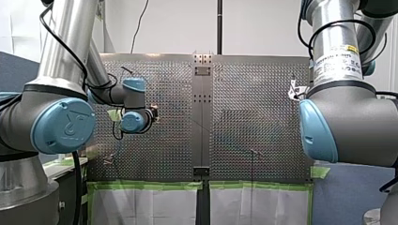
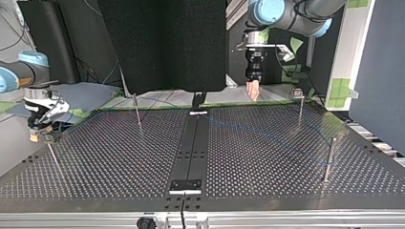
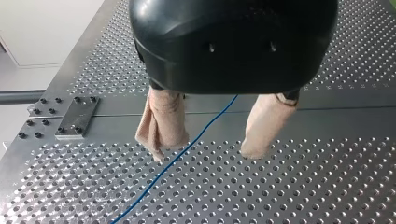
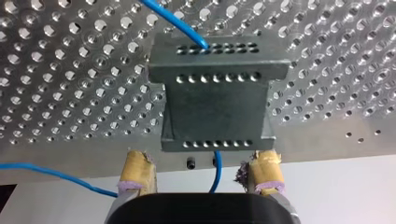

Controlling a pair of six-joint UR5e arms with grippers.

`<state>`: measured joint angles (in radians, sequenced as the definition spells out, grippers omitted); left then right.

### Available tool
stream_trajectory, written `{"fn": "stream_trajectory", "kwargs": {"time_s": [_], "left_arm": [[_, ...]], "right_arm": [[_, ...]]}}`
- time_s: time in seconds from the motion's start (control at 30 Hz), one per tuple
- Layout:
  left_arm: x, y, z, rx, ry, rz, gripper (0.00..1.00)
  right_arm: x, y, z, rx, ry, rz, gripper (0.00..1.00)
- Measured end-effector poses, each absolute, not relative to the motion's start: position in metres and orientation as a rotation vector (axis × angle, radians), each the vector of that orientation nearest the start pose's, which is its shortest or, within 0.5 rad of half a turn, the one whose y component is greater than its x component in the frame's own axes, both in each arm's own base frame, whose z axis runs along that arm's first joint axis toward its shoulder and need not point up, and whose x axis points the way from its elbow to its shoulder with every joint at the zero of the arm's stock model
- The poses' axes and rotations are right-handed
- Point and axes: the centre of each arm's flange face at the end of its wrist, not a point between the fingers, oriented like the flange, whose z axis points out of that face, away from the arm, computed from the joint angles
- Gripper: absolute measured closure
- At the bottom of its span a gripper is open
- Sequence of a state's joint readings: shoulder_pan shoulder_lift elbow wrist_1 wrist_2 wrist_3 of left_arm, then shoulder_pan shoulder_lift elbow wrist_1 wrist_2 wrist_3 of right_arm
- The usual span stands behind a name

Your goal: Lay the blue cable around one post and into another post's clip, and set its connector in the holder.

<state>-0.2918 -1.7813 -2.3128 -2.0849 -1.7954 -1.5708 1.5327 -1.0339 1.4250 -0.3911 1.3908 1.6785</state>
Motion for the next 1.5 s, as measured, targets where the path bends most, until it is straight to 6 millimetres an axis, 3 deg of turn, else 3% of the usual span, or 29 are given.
{"fn": "stream_trajectory", "kwargs": {"time_s": [1.5], "left_arm": [[0.377, -0.222, 0.169, 0.029, 1.472, -0.066, 0.13]], "right_arm": [[0.126, -0.670, 0.249, 1.242, -1.256, 1.394, 0.00]]}}
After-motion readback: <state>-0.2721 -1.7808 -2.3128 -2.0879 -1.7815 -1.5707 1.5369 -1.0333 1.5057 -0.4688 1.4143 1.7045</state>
